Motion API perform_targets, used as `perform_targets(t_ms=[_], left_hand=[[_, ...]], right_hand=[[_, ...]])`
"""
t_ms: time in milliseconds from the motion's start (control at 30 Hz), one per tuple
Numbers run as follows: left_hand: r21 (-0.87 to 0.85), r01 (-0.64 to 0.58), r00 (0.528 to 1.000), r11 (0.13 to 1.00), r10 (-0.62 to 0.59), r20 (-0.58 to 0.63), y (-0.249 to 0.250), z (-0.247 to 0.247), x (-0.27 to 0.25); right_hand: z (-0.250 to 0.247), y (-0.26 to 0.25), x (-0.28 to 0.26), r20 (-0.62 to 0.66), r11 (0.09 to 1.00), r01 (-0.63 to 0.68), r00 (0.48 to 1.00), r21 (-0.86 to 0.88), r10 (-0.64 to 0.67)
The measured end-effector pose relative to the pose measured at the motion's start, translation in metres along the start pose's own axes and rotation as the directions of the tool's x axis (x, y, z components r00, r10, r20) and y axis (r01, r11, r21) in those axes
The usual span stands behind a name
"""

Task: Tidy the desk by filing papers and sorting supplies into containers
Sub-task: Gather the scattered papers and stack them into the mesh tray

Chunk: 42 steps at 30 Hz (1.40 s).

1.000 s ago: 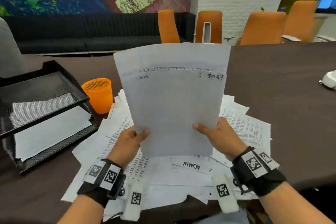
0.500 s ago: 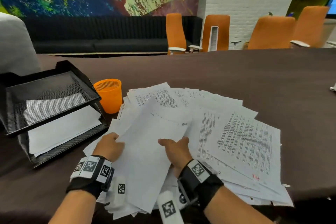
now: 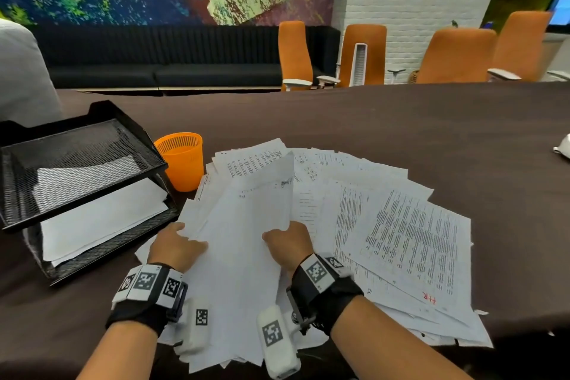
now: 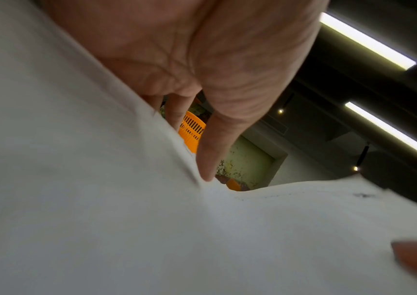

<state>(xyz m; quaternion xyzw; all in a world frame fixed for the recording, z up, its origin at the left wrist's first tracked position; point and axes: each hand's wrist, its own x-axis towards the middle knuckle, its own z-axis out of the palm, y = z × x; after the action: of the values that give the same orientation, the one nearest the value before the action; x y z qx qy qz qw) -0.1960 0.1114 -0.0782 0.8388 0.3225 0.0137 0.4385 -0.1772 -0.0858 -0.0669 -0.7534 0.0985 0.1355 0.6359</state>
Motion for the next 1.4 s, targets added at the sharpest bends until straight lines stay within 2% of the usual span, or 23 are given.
perform_targets(t_ms=[67, 133, 200, 267, 333, 400, 433, 467, 533, 600, 633, 767, 800, 900, 967, 1000, 1067, 1100, 1167, 1233, 1300, 1333, 1400], left_hand=[[-0.066, 0.008, 0.998, 0.998, -0.004, 0.063, 0.005, -0.004, -0.003], [-0.236, 0.043, 0.980, 0.971, 0.005, 0.199, 0.011, -0.009, -0.007], [-0.464, 0.110, 0.929, 0.879, 0.075, 0.362, 0.013, -0.010, -0.013], [-0.563, 0.146, 0.879, 0.814, 0.155, 0.452, 0.016, -0.005, -0.019], [-0.537, 0.125, 0.880, 0.834, 0.156, 0.448, 0.018, 0.005, -0.021], [-0.422, 0.050, 0.933, 0.905, 0.109, 0.342, 0.016, 0.011, -0.014], [-0.355, 0.021, 0.954, 0.935, 0.088, 0.287, 0.015, 0.010, -0.011], [-0.299, 0.013, 0.965, 0.954, 0.066, 0.254, 0.015, 0.007, -0.008], [-0.249, 0.021, 0.974, 0.968, 0.036, 0.223, 0.013, -0.003, -0.003], [-0.230, 0.020, 0.976, 0.973, 0.031, 0.217, 0.012, -0.013, -0.002], [-0.215, 0.017, 0.976, 0.977, 0.031, 0.214, 0.011, -0.017, -0.002], [-0.252, 0.049, 0.968, 0.966, 0.017, 0.252, 0.011, -0.016, -0.009], [-0.277, 0.065, 0.962, 0.959, 0.013, 0.273, 0.011, -0.012, -0.010], [-0.328, 0.098, 0.949, 0.940, 0.011, 0.315, 0.014, 0.002, -0.012], [-0.380, 0.117, 0.949, 0.918, 0.009, 0.314, 0.015, 0.012, -0.011], [-0.411, 0.127, 0.949, 0.903, 0.011, 0.316, 0.015, 0.018, -0.011], [-0.468, 0.169, 0.927, 0.868, 0.021, 0.374, 0.016, 0.027, -0.015], [-0.488, 0.192, 0.910, 0.851, 0.032, 0.413, 0.016, 0.030, -0.019], [-0.453, 0.148, 0.887, 0.879, 0.084, 0.453, 0.017, 0.034, -0.030], [-0.334, -0.001, 0.919, 0.943, 0.133, 0.371, 0.012, 0.037, -0.031], [-0.231, -0.077, 0.968, 0.970, 0.128, 0.214, 0.011, 0.031, -0.029], [-0.214, -0.078, 0.980, 0.974, 0.114, 0.161, 0.011, 0.026, -0.026], [-0.201, -0.060, 0.989, 0.978, 0.086, 0.122, 0.009, 0.012, -0.020]], right_hand=[[-0.007, -0.005, -0.006, 0.045, 0.998, 0.050, 0.998, -0.044, -0.048], [-0.019, -0.011, -0.013, 0.059, 0.989, 0.126, 0.990, 0.083, -0.131], [-0.038, -0.022, -0.016, 0.046, 0.963, 0.171, 0.982, 0.206, -0.184], [-0.061, -0.028, -0.012, 0.028, 0.957, 0.185, 0.980, 0.224, -0.196], [-0.082, -0.027, -0.002, -0.038, 0.973, 0.190, 0.982, 0.132, -0.186], [-0.104, -0.018, 0.009, -0.124, 0.976, 0.164, 0.975, -0.143, -0.182], [-0.114, -0.010, 0.014, -0.133, 0.931, 0.117, 0.976, -0.345, -0.172], [-0.123, -0.002, 0.017, -0.119, 0.842, 0.043, 0.985, -0.538, -0.126], [-0.135, 0.017, 0.023, -0.088, 0.641, -0.080, 0.996, -0.764, 0.019], [-0.137, 0.029, 0.028, -0.094, 0.539, -0.131, 0.991, -0.832, 0.096], [-0.136, 0.032, 0.029, -0.096, 0.507, -0.127, 0.992, -0.852, 0.086], [-0.131, 0.029, 0.017, -0.071, 0.250, -0.052, 0.995, -0.967, -0.067], [-0.130, 0.026, 0.013, -0.052, 0.224, -0.023, 0.991, -0.974, -0.126], [-0.113, 0.017, 0.000, -0.013, 0.246, 0.065, 0.954, -0.967, -0.300], [-0.089, 0.015, -0.012, 0.080, 0.238, 0.190, 0.910, -0.953, -0.406], [-0.075, 0.015, -0.021, 0.135, 0.280, 0.277, 0.889, -0.919, -0.438], [-0.046, 0.020, -0.038, 0.269, 0.402, 0.457, 0.856, -0.794, -0.442], [-0.033, 0.022, -0.045, 0.345, 0.437, 0.523, 0.837, -0.731, -0.425], [-0.016, 0.026, -0.054, 0.466, 0.486, 0.597, 0.802, -0.639, -0.374], [-0.016, 0.024, -0.054, 0.440, 0.574, 0.569, 0.822, -0.589, -0.363], [-0.033, 0.020, -0.037, 0.269, 0.632, 0.478, 0.875, -0.610, -0.402], [-0.045, 0.018, -0.027, 0.164, 0.638, 0.397, 0.905, -0.660, -0.393], [-0.068, 0.018, -0.011, 0.038, 0.576, 0.156, 0.977, -0.802, -0.212]])
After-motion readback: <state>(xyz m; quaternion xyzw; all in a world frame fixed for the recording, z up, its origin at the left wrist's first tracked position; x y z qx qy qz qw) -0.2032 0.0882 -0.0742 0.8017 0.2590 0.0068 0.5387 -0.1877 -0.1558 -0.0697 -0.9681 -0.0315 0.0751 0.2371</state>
